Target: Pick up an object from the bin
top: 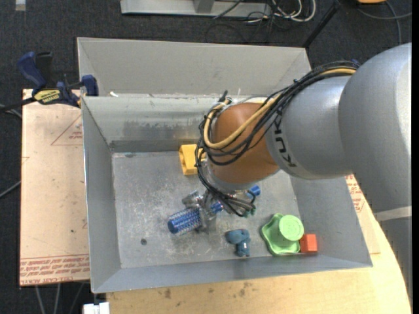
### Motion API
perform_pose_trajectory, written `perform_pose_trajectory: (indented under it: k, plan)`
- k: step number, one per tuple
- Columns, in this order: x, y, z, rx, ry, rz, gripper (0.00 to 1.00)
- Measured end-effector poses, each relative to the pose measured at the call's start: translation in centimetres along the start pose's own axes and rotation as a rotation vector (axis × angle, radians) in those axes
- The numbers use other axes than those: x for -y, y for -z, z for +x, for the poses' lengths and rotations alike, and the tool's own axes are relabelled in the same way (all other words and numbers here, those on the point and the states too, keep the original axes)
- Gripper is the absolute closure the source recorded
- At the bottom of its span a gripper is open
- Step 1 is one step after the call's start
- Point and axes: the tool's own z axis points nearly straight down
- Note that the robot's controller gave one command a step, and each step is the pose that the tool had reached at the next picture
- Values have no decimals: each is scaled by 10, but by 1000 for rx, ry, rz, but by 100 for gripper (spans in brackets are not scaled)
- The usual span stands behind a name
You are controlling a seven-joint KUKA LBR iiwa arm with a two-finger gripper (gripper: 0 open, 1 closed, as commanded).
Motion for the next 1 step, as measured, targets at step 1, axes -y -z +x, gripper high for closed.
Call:
perform_pose_trajectory:
  k: [1]
  plan:
    - [0, 113, -2, 10, -2, 5, 100]
